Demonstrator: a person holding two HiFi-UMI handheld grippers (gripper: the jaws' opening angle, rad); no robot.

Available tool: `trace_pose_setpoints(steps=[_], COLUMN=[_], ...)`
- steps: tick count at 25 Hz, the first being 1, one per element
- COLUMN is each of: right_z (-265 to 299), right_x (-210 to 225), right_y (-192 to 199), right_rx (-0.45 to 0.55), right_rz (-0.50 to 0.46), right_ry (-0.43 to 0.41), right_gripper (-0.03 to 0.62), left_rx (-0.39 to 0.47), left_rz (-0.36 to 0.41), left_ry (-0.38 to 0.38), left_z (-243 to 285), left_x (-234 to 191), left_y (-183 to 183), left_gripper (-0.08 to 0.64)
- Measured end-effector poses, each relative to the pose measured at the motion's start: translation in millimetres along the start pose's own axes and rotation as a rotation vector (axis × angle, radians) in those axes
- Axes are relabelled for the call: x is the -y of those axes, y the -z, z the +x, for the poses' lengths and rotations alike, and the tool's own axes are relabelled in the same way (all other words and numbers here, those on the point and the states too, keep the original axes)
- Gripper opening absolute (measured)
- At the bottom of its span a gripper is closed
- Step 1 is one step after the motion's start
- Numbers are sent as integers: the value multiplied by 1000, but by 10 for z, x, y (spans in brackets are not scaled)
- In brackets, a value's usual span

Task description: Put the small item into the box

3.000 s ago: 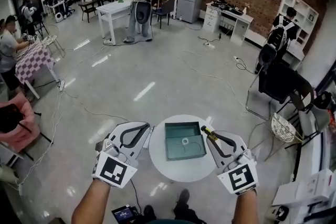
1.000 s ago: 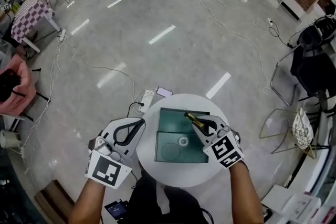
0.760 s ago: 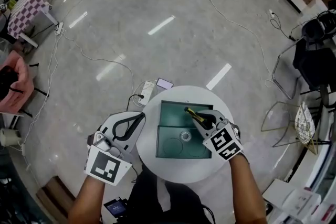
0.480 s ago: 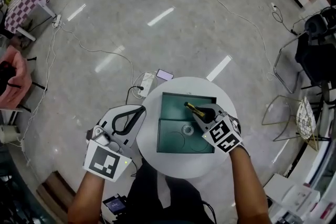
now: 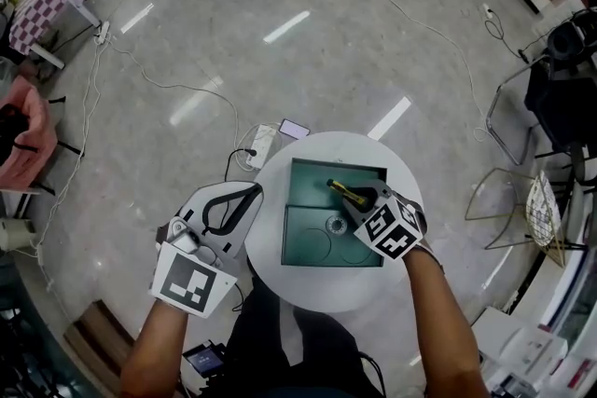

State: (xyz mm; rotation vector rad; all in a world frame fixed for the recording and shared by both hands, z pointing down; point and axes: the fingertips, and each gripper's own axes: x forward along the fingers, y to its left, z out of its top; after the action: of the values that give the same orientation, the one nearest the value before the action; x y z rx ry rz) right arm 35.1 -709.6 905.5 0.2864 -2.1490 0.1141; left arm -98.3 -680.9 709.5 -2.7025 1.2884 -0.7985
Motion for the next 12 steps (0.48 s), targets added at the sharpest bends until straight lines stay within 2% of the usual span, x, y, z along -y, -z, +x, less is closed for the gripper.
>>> trace_pose_setpoints(steps=[7, 12], right_z=[-111, -473], right_x=[-144, -253], right_y=[-72, -307], right_rx=[-23, 15], right_rz=[-12, -24], right_ry=[-8, 36], right_gripper=[80, 80], left_rx=[12, 24], left_rz=[18, 26], left_ry=[-11, -22], left_z=[-212, -474], left_x=[-22, -10], left_y=[-177, -412], left_gripper=[18, 18])
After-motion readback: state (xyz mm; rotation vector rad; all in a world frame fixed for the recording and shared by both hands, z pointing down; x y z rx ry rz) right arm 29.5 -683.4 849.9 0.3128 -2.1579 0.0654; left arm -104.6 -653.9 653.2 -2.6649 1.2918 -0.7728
